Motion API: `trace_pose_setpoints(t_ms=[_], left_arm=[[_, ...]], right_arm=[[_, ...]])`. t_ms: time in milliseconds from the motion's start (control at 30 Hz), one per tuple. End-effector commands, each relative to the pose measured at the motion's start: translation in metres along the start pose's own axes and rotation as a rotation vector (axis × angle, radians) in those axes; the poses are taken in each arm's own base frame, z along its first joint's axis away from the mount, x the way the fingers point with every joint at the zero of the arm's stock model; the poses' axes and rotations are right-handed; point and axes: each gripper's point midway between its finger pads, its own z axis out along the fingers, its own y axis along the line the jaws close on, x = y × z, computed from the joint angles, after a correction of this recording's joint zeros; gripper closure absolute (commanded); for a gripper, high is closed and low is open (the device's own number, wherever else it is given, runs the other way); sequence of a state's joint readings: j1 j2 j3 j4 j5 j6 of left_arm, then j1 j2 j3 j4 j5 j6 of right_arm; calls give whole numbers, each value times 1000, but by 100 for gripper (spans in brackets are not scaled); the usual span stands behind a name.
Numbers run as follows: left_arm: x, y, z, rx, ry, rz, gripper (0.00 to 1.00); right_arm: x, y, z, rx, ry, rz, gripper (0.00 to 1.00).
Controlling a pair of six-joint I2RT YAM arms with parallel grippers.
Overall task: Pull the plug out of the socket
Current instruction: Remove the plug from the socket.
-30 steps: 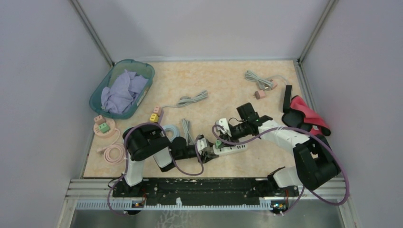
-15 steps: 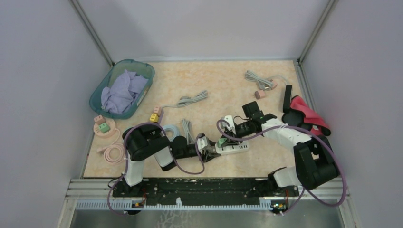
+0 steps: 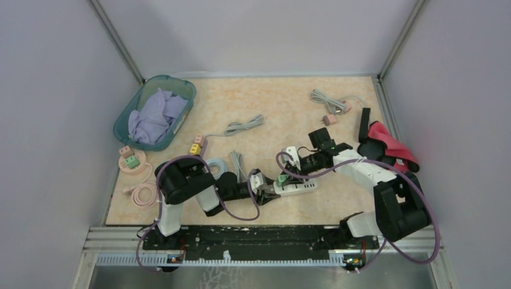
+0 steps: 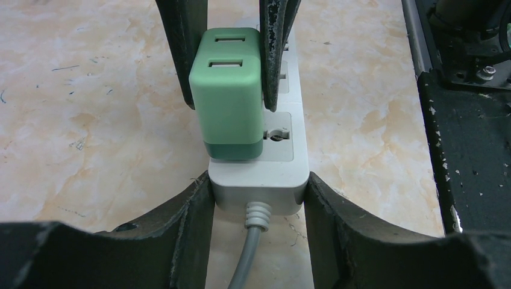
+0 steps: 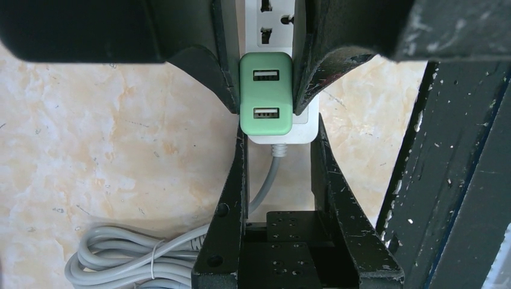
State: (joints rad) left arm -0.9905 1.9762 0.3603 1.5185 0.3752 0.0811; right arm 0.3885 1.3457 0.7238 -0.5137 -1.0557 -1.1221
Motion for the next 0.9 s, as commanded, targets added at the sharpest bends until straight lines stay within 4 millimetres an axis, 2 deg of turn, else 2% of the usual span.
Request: trace_pose_setpoints(t_ms=[0,333,433,533,667,767,867], left_arm=[[15,-4,-9,8,32,-21,100],[18,-5,-5,23,44,-31,100],[20,-7,-6,30,55,-35,100],[20,-6,-7,26,57,-35,100],[22,-5,-8,20,63,-47,100],[23,-4,-6,25,62,-62,100],[23,-4,-6,27,65,-74,100]], right_arm=[[-50,-11,-12,19,-158,-131,100],[-58,-11,16,-3,-117,-104,100],[-62,-18,17,17,-119,-56,100],[-61,-31,10,75,-84,-48,100],[-49,-49,-15,167,-73,-34,100],[-42,-46,-26,177,-58,-76,100],[-43,-34,-26,126,-71,-124,100]])
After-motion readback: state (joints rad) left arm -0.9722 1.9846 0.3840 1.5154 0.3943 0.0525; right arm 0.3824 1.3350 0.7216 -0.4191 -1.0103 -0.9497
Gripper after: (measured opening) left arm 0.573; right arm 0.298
